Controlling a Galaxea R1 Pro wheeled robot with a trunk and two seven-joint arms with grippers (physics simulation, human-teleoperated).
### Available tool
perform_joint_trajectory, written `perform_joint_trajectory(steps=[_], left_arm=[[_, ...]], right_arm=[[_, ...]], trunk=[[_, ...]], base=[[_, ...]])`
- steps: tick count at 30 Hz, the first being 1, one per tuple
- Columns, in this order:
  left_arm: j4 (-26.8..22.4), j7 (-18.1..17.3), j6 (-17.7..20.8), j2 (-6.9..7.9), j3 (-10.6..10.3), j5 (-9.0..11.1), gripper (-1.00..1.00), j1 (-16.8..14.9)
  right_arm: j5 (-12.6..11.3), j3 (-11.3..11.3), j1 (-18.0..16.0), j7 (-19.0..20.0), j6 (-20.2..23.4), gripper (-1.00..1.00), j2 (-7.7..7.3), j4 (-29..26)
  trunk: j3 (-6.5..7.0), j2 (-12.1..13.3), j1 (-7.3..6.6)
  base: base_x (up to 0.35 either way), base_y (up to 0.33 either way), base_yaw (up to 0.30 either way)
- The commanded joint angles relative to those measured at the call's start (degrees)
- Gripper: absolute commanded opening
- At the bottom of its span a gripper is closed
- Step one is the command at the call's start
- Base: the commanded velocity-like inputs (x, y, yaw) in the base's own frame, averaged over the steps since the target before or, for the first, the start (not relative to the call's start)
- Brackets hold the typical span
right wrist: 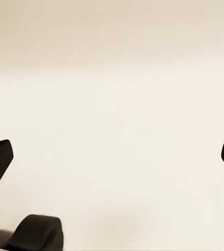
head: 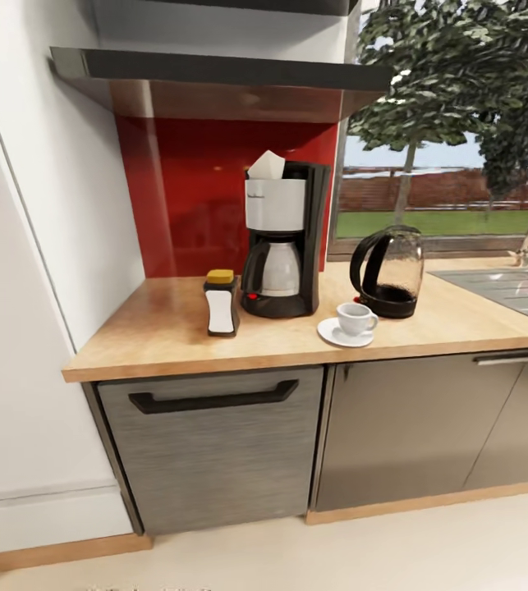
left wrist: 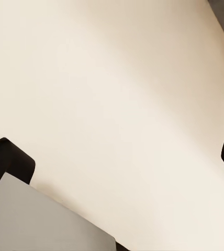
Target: Set up a coffee station on the kitchen countertop: keep the coffee maker on the countertop, move the bottle of coffee from the kitchen shelf to the counter next to the coffee maker, place a paper coffee filter on top of the coffee maker, put the saucer next to the coffee maker with the coffee cup on the saucer, and place the electric kettle next to the coffee maker.
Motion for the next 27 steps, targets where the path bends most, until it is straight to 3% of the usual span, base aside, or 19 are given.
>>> perform_joint_trajectory(steps=[1,4,10,12,14,18,27], left_arm=[[0.11,-0.23,-0.2,0.0,0.46,-0.42,1.0,-0.06],[0.11,-0.23,-0.2,0.0,0.46,-0.42,1.0,-0.06],[0.11,-0.23,-0.16,0.0,0.38,-0.42,1.0,-0.06],[0.1,-0.23,-0.13,0.0,0.42,-0.42,1.0,-0.06],[0.04,-0.23,-0.12,0.0,0.38,-0.42,1.0,-0.06],[0.03,-0.23,-0.13,0.05,0.4,-0.42,1.0,-0.06],[0.03,-0.23,-0.16,0.09,0.37,-0.42,1.0,-0.06]], right_arm=[[0.57,-0.49,-0.03,0.1,-0.28,1.0,-0.02,0.09],[0.58,-0.49,-0.03,0.02,-0.29,1.0,1.0,0.19],[0.63,-0.48,0.01,-0.15,-0.24,1.0,1.32,0.47],[0.57,-0.48,0.04,-2.33,-0.26,1.0,1.5,0.98],[0.5,-0.49,0.05,-6.73,-0.27,1.0,2.56,1.26],[0.55,-0.49,0.06,-10.72,-0.28,1.0,5.38,1.36],[0.57,-0.49,0.06,-12.48,-0.19,1.0,7.99,1.52]], trunk=[[-0.06,-0.03,-0.01],[-0.06,-0.03,-0.01],[-0.06,-0.03,-0.01],[-0.06,-0.03,-0.01],[-0.06,-0.03,-0.01],[-0.06,-0.03,-0.01],[-0.06,-0.03,-0.01]], base=[[0.003,-0.003,0.268],[0.027,-0.049,0.268],[0.085,-0.219,0.196],[0.099,-0.264,0.031],[0.061,-0.121,0.009],[0.017,-0.035,0.003],[0.002,-0.004,0.0]])
